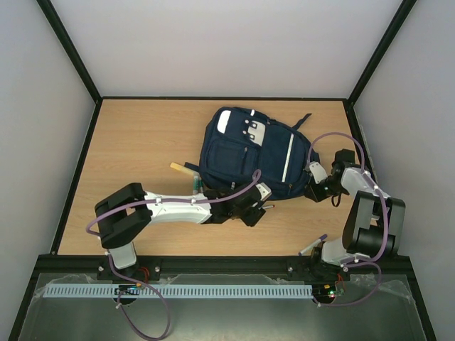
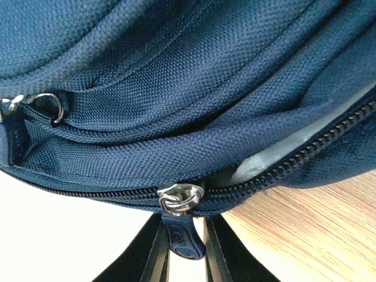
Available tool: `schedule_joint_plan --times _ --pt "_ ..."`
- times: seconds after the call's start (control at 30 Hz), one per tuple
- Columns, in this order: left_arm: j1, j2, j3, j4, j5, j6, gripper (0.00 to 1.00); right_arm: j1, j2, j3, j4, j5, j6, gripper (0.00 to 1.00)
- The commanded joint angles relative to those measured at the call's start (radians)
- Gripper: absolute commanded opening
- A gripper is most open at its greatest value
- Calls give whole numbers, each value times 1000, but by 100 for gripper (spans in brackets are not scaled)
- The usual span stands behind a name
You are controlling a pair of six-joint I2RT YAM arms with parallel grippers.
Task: Pack the student bag
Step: Zip the student bag at the center of the board.
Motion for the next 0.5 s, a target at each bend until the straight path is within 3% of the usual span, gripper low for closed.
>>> schedule_joint_plan --times 0.0,0.47 --pt "-9 35 40 36 -8 12 66 4 -22 -17 -38 0 0 16" --pt "-12 192 183 114 -17 156 67 4 -190 -1 -209 -7 -21 10"
